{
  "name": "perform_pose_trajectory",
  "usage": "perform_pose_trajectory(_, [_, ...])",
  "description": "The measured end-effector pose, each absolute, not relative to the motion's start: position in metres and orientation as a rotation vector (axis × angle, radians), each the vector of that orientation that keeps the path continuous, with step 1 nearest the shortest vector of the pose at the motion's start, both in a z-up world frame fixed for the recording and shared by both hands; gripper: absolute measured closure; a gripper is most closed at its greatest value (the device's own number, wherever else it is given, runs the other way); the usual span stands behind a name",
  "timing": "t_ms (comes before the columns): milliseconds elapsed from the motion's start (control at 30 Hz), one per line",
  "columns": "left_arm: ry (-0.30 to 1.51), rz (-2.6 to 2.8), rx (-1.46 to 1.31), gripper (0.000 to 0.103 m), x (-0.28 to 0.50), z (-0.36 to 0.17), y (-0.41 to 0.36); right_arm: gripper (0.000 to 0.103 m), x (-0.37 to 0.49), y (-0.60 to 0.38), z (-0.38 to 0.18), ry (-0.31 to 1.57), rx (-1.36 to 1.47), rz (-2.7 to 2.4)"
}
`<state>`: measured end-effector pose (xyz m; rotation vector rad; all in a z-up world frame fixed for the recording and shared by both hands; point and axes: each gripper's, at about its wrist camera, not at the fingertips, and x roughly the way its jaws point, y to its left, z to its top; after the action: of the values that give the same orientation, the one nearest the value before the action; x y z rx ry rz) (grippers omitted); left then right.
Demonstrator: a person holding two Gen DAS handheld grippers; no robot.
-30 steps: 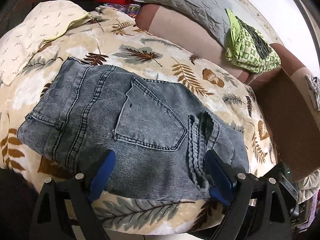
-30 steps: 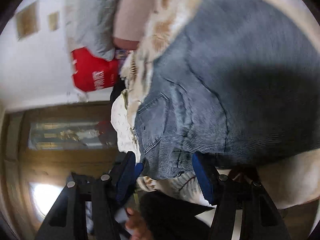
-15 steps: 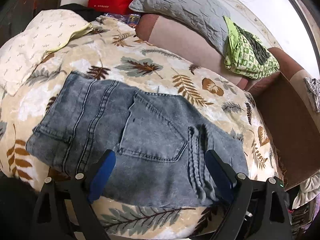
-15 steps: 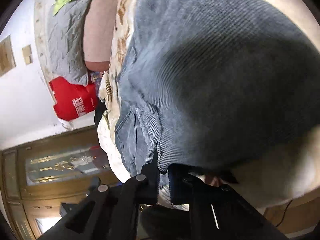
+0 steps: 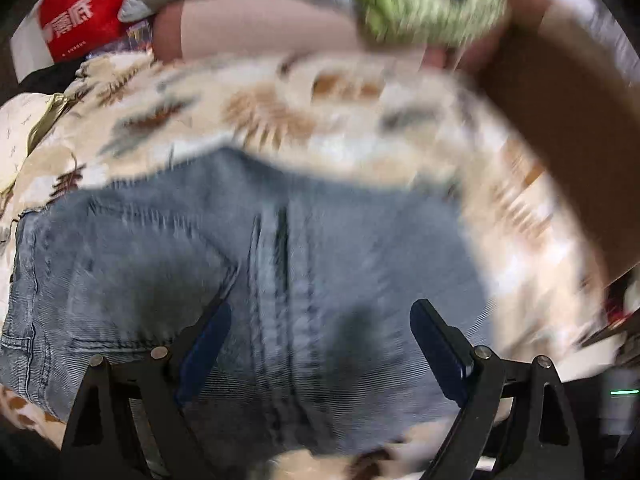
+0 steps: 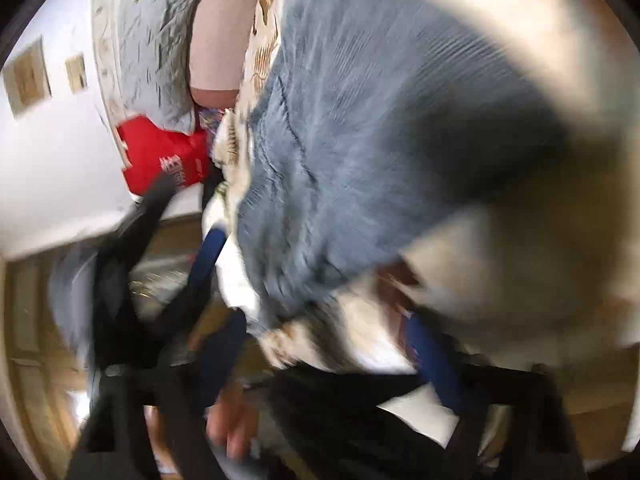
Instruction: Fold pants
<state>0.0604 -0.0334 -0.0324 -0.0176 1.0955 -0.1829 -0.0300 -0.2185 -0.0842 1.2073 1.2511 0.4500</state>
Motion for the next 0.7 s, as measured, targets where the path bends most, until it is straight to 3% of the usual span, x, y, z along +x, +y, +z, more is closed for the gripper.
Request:
perform_pose_trajectory(67, [1.165, -0.162, 0.05, 0.01, 0.063, -0.061, -0.036, 0.016, -0.054, -0.246, -0.066, 1.206, 1.132, 0.376])
perform_pose_trajectory(133, [1.103, -0.164, 0.08, 0.009, 0.056, -0.06, -0.038, 0.016, -0.06, -0.277, -0.041, 1.101, 1.115, 0.297])
perform_pose_trajectory(300, [1.11, -0.165, 0.081, 0.009, 0.057, -0.059, -0.038, 0.016, 0.013, -0.278, 0.001, 0.994, 0.983, 0.397])
perform_pose_trajectory(500, [1.097, -0.176, 0.085, 0.009, 0.056, -0.062, -0.036, 0.022, 0.121, -0.23, -0.073, 1.231, 0.916, 0.438])
perform_pose_trajectory(533, [1.097, -0.176, 0.088, 0.009, 0.057, -0.063, -0.037, 0.036, 0.126, -0.234, -0.087, 1.243, 0.942, 0.419])
perform_pose_trajectory(567, [1.095, -0.179, 0.088, 0.009, 0.056, -0.062, -0.037, 0.04, 0.127, -0.24, -0.093, 1.223, 1.005, 0.403])
perform_pose_trajectory(700, [1.089, -0.182, 0.088, 0.007, 0.056, -0.063, -0.037, 0.04, 0.122, -0.243, -0.074, 1.147, 1.029, 0.463])
